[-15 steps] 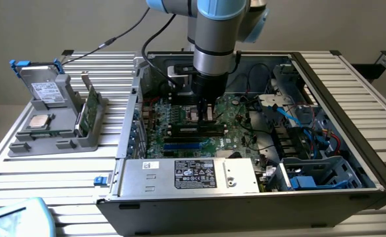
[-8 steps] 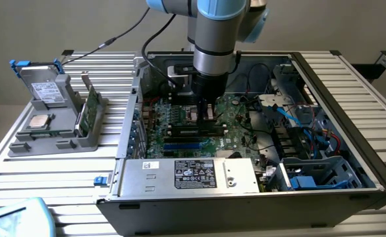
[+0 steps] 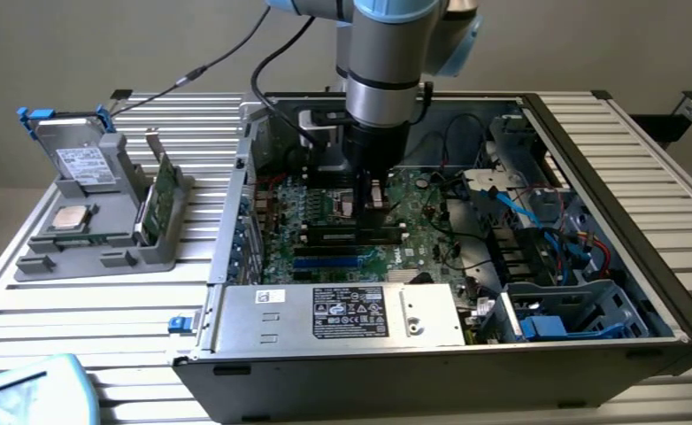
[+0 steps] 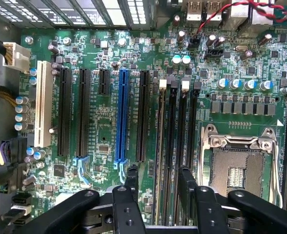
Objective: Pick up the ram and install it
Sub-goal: 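Insert the ram into the slot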
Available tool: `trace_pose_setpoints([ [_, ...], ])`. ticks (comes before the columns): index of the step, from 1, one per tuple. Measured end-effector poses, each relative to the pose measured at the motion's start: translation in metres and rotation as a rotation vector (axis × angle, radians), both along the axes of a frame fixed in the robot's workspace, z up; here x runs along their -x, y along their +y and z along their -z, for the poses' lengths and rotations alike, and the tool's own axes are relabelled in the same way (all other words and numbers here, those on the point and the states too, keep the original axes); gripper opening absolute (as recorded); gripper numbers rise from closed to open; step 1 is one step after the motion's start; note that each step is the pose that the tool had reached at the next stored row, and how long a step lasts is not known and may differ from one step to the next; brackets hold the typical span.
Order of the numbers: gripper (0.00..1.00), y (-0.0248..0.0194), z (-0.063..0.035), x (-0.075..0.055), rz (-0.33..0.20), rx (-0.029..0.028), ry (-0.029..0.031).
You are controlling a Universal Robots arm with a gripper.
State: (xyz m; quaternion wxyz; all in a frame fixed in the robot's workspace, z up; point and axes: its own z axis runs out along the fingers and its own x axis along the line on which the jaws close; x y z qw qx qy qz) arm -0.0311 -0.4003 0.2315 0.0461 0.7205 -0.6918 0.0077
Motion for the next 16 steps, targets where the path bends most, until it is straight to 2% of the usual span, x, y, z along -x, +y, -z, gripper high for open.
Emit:
trace_pose_setpoints([
  [5,0.47,0.0000,-0.0095,0.0005,0.000,0.0025,0.0000],
  [11,0.45,0.0000,-0.0098,0.0006,0.000,0.0023,-0.0001],
  [13,0.31,0.0000,-0.0098,0.0006,0.000,0.0023,-0.0001],
  [14,0.31,0.0000,-0.0098,0.0006,0.000,0.0023,-0.0001],
  [16,0.20,0.0000,-0.0098,0.0006,0.000,0.0024,-0.0001],
])
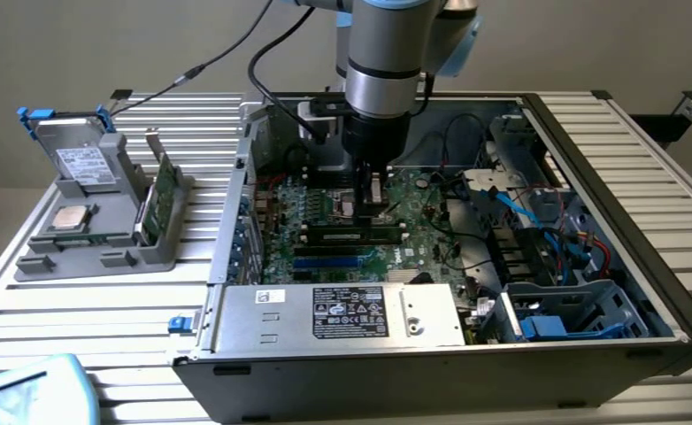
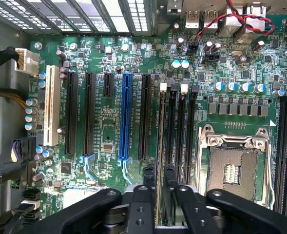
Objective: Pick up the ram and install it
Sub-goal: 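Insert the ram into the slot, then press down the ram until it locks into place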
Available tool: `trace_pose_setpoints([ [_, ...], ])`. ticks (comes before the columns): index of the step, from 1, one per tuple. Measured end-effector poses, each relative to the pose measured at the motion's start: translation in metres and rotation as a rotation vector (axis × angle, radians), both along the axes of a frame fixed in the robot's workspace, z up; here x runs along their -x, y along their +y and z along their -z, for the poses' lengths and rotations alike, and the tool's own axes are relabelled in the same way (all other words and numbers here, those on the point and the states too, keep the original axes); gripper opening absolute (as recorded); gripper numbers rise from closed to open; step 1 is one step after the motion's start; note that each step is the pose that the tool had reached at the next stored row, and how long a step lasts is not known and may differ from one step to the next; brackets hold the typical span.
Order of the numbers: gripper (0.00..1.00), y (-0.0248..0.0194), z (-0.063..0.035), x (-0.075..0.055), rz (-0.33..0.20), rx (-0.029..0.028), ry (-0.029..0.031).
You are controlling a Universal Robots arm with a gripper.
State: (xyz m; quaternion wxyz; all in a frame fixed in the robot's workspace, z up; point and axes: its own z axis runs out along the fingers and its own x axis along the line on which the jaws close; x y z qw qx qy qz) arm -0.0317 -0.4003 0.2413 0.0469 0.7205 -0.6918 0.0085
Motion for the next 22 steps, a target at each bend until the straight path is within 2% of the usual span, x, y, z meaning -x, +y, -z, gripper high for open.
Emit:
trace_pose_setpoints([
  [1,0.20,0.0000,0.0000,0.000,0.000,-0.0001,0.0000],
  [2,0.11,0.0000,0.0000,0.000,0.000,0.0000,0.0000],
  [14,0.11,0.0000,0.0000,0.000,0.000,-0.0001,0.0000],
  [18,0.11,0.0000,0.0000,-0.008,0.000,0.0000,0.0001],
  [22,0.11,0.0000,0.0001,-0.025,0.000,-0.0001,0.0001],
])
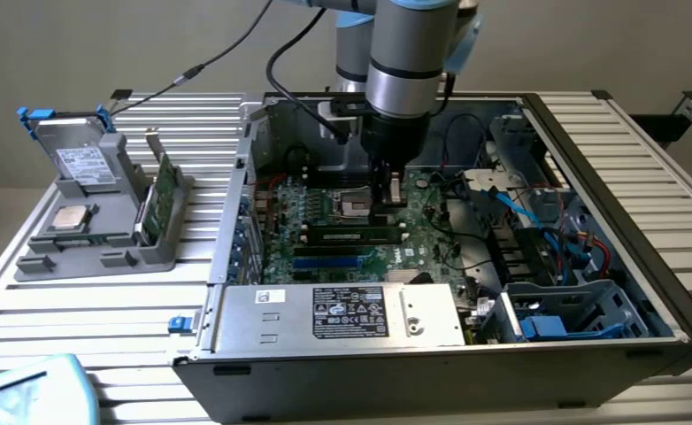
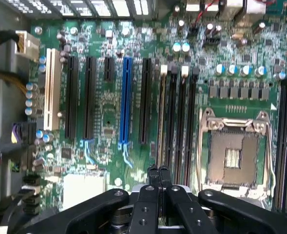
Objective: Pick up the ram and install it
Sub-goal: 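Press down the ram until it locks into place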
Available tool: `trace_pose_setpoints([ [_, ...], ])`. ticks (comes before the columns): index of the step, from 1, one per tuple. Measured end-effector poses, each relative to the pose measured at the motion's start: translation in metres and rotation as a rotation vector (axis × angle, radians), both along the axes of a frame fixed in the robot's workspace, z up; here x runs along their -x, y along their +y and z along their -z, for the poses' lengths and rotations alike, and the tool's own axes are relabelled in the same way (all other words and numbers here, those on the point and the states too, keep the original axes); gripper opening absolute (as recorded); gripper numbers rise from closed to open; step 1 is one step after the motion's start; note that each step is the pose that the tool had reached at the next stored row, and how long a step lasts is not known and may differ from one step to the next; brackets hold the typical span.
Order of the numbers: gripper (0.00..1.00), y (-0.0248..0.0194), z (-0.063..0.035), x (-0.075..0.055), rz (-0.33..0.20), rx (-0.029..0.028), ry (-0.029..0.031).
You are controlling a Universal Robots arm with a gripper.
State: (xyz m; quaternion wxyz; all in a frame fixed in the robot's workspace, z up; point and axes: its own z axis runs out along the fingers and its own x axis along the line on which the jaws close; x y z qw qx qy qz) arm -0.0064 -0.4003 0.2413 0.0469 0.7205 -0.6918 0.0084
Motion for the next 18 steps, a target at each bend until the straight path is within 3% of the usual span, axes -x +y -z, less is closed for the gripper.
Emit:
trace_pose_setpoints([
  [2,0.11,0.0001,0.0002,-0.005,0.000,0.0001,-0.0001],
  [18,0.11,0.0028,0.0143,-0.005,0.011,0.0009,0.0002],
])
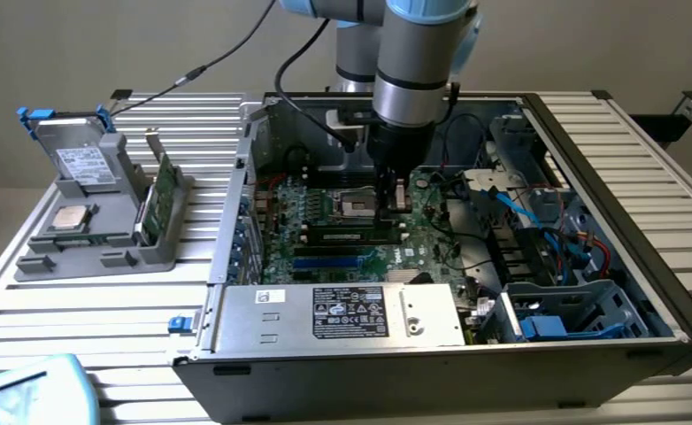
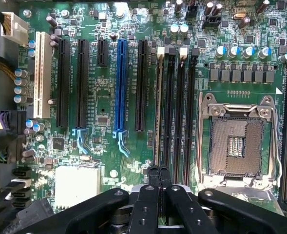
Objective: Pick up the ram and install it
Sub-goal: 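Press down the ram until it locks into place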
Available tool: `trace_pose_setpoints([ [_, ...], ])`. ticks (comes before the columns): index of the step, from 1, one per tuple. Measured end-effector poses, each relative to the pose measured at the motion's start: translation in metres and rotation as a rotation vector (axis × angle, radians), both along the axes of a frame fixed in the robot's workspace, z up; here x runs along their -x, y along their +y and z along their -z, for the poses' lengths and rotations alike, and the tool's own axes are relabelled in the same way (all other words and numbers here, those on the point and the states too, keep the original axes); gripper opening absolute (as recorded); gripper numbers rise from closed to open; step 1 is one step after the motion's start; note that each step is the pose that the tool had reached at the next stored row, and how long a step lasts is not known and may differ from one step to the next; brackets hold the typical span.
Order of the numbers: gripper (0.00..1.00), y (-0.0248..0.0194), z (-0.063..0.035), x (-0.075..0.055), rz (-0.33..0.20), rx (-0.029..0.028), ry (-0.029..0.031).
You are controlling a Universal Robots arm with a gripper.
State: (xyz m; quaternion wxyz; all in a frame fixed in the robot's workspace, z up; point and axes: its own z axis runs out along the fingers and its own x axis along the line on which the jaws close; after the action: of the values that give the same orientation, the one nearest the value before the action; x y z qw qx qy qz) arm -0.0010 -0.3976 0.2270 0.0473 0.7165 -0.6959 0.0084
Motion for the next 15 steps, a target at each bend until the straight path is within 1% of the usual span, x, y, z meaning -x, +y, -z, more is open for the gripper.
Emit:
trace_pose_setpoints([
  [7,0.11,0.0004,0.0024,0.000,0.002,-0.0008,-0.0001],
  [8,0.11,0.0004,0.0016,0.000,0.002,-0.0011,-0.0003],
  [9,0.11,0.0008,-0.0010,0.000,0.002,-0.0039,-0.0012],
  [11,0.11,0.0004,-0.0082,0.002,0.002,-0.0010,-0.0003],
  [15,0.11,0.0002,-0.0091,0.013,0.002,-0.0008,-0.0012],
])
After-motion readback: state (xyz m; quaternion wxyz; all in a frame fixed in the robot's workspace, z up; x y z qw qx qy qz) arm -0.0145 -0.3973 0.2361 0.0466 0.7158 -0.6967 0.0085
